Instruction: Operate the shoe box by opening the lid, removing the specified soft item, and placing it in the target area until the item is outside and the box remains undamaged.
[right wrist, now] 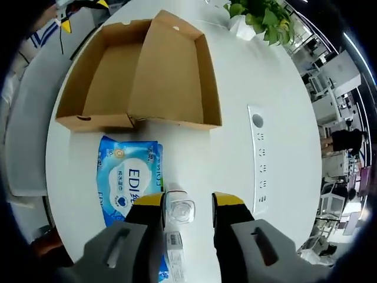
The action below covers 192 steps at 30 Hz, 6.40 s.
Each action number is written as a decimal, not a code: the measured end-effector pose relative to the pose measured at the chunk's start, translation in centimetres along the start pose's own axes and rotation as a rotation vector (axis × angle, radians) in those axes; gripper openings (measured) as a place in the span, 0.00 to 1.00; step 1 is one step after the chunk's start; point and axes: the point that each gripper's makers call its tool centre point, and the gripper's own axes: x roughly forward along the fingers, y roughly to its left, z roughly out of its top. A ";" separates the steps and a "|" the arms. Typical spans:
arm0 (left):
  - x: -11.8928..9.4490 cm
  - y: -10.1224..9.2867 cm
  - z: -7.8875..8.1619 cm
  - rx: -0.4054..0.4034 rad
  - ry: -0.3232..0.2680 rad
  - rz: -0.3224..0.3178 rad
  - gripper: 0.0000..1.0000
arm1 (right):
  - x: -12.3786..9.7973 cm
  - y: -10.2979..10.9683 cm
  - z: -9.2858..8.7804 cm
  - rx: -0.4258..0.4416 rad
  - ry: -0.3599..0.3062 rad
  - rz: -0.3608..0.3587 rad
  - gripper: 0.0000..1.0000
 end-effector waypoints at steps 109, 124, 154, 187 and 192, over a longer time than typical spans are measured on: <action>3.2 5.9 -6.2 -0.327 0.171 0.254 0.02 | 5.4 -3.5 7.7 1.136 -0.296 -0.212 0.02; 3.0 5.4 -6.0 -0.322 0.160 0.252 0.02 | 2.5 -3.5 8.0 1.094 -0.352 -0.278 0.01; 2.7 5.1 -6.0 -0.339 0.139 0.243 0.03 | -3.9 -1.5 9.8 0.930 -0.544 -0.422 0.00; 2.6 5.1 -6.0 -0.351 0.111 0.243 0.03 | -7.9 4.3 10.0 0.865 -0.694 -0.555 0.00; 2.6 5.1 -6.0 -0.350 0.111 0.241 0.03 | -8.1 5.2 10.0 0.884 -0.709 -0.557 0.00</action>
